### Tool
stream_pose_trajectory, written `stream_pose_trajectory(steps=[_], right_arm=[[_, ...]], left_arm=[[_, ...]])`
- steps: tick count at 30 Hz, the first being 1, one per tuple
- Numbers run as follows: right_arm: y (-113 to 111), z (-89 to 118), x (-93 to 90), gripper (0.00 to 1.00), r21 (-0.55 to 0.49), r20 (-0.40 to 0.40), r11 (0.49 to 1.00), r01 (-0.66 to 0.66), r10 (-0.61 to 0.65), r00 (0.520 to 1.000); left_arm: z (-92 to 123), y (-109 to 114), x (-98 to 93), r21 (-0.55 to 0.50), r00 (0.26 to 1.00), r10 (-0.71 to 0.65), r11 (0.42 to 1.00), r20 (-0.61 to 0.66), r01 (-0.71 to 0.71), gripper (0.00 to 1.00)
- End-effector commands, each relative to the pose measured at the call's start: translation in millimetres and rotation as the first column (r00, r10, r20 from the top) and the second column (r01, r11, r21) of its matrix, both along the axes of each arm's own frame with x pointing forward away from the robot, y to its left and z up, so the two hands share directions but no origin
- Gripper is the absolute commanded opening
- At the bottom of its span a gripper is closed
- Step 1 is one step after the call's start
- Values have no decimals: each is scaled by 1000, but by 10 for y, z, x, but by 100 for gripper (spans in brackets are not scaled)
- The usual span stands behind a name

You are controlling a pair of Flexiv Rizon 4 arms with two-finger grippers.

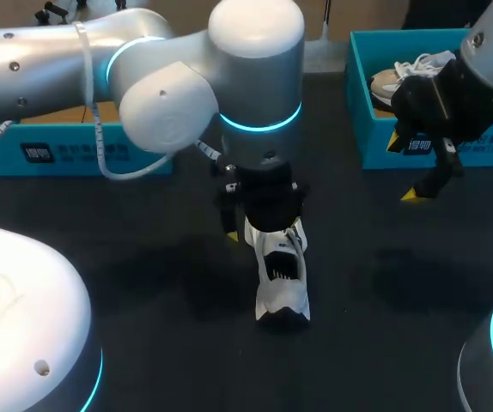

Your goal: Take the shoe out of the shoebox, open the shoe tongue, remove and reinsert the insole, then place the shoe into the shoebox

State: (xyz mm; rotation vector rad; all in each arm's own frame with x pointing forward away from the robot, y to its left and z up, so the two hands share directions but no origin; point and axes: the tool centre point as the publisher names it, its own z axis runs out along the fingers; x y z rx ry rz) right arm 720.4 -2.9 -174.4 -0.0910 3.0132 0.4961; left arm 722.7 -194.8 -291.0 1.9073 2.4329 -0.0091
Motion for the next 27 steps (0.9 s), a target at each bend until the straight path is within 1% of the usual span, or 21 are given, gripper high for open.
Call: stream_pose_trajectory(steps=[1,3,5,6,7,9,10,11,13,14,15,16,17,19,21,24,25,26,27], right_arm=[[15,-11,14,100,-3,-2,1000,0,0,1000],[15,-11,14,100,-3,-2,1000,0,0,1000],[15,-11,14,100,-3,-2,1000,0,0,1000],[15,-11,14,100,-3,-2,1000,0,0,1000],[15,-11,14,100,-3,-2,1000,0,0,1000],[15,-11,14,100,-3,-2,1000,0,0,1000],[15,-11,14,100,-3,-2,1000,0,0,1000],[15,-11,14,100,-3,-2,1000,0,0,1000],[15,-11,14,100,-3,-2,1000,0,0,1000],[15,-11,14,100,-3,-2,1000,0,0,1000],[15,-11,14,100,-3,-2,1000,0,0,1000],[15,-11,14,100,-3,-2,1000,0,0,1000],[15,-11,14,100,-3,-2,1000,0,0,1000],[15,-11,14,100,-3,-2,1000,0,0,1000],[15,-11,14,100,-3,-2,1000,0,0,1000],[15,-11,14,100,-3,-2,1000,0,0,1000],[15,-11,14,100,-3,-2,1000,0,0,1000],[15,-11,14,100,-3,-2,1000,0,0,1000],[15,-11,14,100,-3,-2,1000,0,0,1000]], left_arm=[[0,16,-3,-1,1000,-1,1000,3,1,100],[0,16,-3,-1,1000,-1,1000,3,1,100],[19,39,-52,-1,995,91,996,-29,-91,100],[17,54,-61,28,979,196,980,-53,-195,100],[19,56,-51,26,971,238,971,-16,-237,100],[10,66,-70,39,955,296,955,-27,-295,100],[0,75,-108,43,943,332,943,-5,-331,100],[-4,84,-147,34,928,369,929,-44,-368,100],[6,115,-202,34,891,455,890,-6,-454,100],[9,118,-229,28,884,468,883,-11,-468,100],[28,125,-282,26,848,530,848,10,-530,100],[35,123,-305,27,840,543,839,17,-543,100],[55,131,-339,21,805,593,805,-4,-593,100],[79,145,-395,-2,769,639,769,11,-639,100],[103,169,-479,-11,715,699,715,-20,-699,100],[88,165,-589,-9,647,762,647,-10,-762,100],[75,153,-632,-11,621,783,622,12,-783,100],[61,145,-660,-5,586,810,586,-16,-810,100],[41,134,-672,6,581,813,582,-26,-813,100]])
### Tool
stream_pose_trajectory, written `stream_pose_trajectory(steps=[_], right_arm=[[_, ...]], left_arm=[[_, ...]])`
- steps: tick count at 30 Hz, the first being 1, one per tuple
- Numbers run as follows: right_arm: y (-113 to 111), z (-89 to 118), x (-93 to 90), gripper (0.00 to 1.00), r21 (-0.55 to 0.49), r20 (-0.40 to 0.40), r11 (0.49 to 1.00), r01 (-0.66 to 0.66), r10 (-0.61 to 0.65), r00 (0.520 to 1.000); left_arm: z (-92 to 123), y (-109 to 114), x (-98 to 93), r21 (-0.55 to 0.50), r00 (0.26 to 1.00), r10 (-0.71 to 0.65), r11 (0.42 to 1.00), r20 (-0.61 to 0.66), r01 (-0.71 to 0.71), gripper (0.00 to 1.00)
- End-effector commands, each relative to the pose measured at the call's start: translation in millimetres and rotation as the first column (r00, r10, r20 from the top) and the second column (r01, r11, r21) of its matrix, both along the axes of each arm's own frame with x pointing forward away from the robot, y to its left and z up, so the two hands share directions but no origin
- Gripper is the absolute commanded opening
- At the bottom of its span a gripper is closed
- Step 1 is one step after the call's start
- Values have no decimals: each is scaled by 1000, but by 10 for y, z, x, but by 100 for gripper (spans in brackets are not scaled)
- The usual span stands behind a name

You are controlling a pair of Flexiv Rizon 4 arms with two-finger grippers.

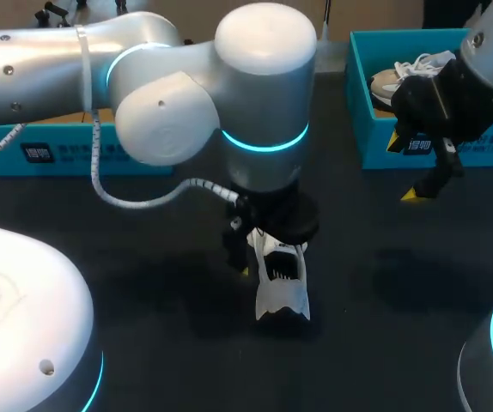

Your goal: Take the shoe out of the shoebox, open the shoe tongue, remove and reinsert the insole, then place the shoe into the shoebox

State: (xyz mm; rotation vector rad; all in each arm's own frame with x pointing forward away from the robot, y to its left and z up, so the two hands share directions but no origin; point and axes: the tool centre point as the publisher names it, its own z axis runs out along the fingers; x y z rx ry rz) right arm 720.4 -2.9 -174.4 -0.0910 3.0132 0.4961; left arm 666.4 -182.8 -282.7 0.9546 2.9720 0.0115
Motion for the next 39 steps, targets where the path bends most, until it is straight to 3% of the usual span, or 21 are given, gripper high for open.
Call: stream_pose_trajectory(steps=[1,15,23,39], right_arm=[[15,-11,14,100,-3,-2,1000,0,0,1000],[15,-11,14,100,-3,-2,1000,0,0,1000],[15,-11,14,100,-3,-2,1000,0,0,1000],[15,-11,14,100,-3,-2,1000,0,0,1000]], left_arm=[[-67,1,-134,-23,959,283,959,3,-283,97],[-294,-166,-346,-179,886,464,872,12,-455,100],[-574,-264,-365,-180,876,482,861,-7,-475,89],[-910,-405,-377,-153,818,575,808,3,-568,87]])
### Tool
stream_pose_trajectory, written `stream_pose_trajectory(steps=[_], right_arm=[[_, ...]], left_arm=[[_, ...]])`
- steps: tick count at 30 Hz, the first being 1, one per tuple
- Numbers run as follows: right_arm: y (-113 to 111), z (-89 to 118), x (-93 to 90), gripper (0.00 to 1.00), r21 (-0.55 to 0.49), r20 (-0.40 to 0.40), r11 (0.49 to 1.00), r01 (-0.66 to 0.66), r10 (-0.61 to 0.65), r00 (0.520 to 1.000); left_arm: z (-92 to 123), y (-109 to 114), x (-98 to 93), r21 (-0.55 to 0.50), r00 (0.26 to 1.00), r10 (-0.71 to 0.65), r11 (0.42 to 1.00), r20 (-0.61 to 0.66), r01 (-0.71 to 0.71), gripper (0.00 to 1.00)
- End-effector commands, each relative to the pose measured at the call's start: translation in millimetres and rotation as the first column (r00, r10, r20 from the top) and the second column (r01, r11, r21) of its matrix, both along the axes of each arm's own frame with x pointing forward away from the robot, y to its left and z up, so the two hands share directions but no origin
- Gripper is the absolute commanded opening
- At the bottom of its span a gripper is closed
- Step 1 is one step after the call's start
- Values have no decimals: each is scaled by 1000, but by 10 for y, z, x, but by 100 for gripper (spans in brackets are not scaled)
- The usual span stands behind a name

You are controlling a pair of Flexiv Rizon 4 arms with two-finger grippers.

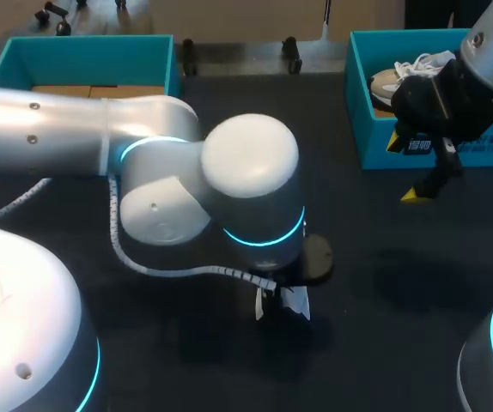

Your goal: Take the shoe out of the shoebox, open the shoe tongue, remove and reinsert the insole, then place the shoe into the shoebox

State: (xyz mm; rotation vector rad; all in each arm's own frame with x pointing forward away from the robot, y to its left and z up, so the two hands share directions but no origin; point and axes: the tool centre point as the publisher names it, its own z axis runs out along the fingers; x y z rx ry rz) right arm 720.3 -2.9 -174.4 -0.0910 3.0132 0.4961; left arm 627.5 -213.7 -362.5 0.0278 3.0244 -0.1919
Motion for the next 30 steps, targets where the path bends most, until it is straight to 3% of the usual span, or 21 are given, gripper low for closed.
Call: stream_pose_trajectory(steps=[1,4,6,9,11,15,17,18,24,30], right_arm=[[15,-11,15,100,-3,-2,1000,0,0,1000],[15,-11,15,100,-3,-2,1000,0,0,1000],[15,-11,15,100,-3,-2,1000,0,0,1000],[15,-11,15,100,-3,-2,1000,0,0,1000],[15,-11,15,100,-3,-2,1000,0,0,1000],[15,-11,15,100,-3,-2,1000,0,0,1000],[15,-11,15,100,-3,-2,1000,0,0,1000],[15,-11,15,100,-3,-2,1000,0,0,1000],[15,-11,15,100,-3,-2,1000,0,0,1000],[15,-11,15,100,-3,-2,1000,0,0,1000]], left_arm=[[-131,-103,9,17,1000,16,1000,-12,-16,88],[-201,-133,3,27,999,33,999,-41,-32,84],[-242,-151,-6,34,998,37,999,-43,-36,74],[-276,-155,-22,47,998,50,998,-43,-48,67],[-291,-142,-27,51,997,62,997,-46,-60,48],[-329,-113,-18,60,995,75,996,-61,-72,30],[-343,-110,-38,67,995,75,995,-65,-71,6],[-346,-110,-52,70,995,72,995,-67,-67,0],[-323,-55,-116,78,988,80,994,-133,-70,0],[-92,34,-157,64,985,66,996,-157,-57,0]])
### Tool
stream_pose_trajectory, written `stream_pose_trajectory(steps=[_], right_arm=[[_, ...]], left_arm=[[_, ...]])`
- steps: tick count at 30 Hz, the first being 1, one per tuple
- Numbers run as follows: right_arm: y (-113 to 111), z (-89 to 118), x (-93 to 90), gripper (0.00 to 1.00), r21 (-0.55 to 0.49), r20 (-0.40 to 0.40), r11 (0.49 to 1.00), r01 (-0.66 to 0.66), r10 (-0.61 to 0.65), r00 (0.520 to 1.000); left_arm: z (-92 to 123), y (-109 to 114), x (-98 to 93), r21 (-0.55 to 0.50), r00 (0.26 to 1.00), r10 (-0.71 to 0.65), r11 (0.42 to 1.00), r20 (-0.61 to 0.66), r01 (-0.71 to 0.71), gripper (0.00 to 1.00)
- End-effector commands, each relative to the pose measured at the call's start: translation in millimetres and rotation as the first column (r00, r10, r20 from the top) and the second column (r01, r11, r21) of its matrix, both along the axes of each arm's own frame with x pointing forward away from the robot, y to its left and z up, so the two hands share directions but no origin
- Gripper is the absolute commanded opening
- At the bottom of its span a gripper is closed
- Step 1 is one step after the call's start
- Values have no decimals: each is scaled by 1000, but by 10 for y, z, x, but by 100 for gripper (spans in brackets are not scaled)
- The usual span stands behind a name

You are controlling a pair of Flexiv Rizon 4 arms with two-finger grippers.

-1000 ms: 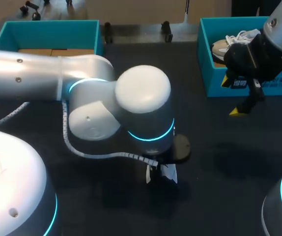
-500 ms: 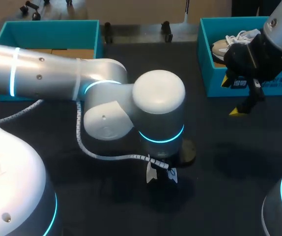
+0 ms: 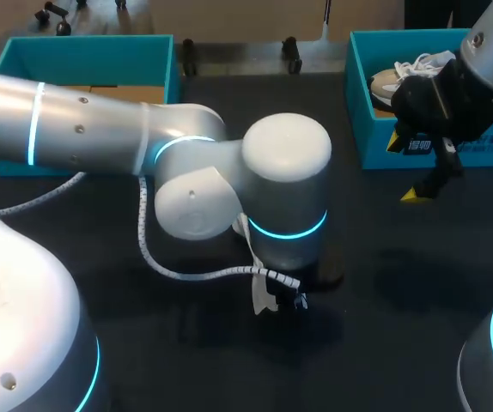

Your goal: Take the shoe out of the shoebox, open the shoe tongue, remove and reinsert the insole, then place the shoe into the shoebox

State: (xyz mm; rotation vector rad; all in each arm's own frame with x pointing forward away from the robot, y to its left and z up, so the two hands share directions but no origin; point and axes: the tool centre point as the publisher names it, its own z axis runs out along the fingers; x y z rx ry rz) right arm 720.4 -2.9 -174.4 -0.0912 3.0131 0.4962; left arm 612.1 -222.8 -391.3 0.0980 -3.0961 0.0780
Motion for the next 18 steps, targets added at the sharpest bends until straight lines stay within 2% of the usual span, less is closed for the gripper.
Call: stream_pose_trajectory(steps=[1,9,18], right_arm=[[15,-11,14,100,-3,-2,1000,1,-1,1000],[15,-11,14,100,-3,-2,1000,1,-1,1000],[15,-11,14,100,-3,-2,1000,1,-1,1000]], left_arm=[[244,134,-5,-10,1000,-13,1000,1,13,0],[643,198,45,64,998,-40,997,-53,43,0],[1121,326,104,58,998,-44,997,-54,47,0]])
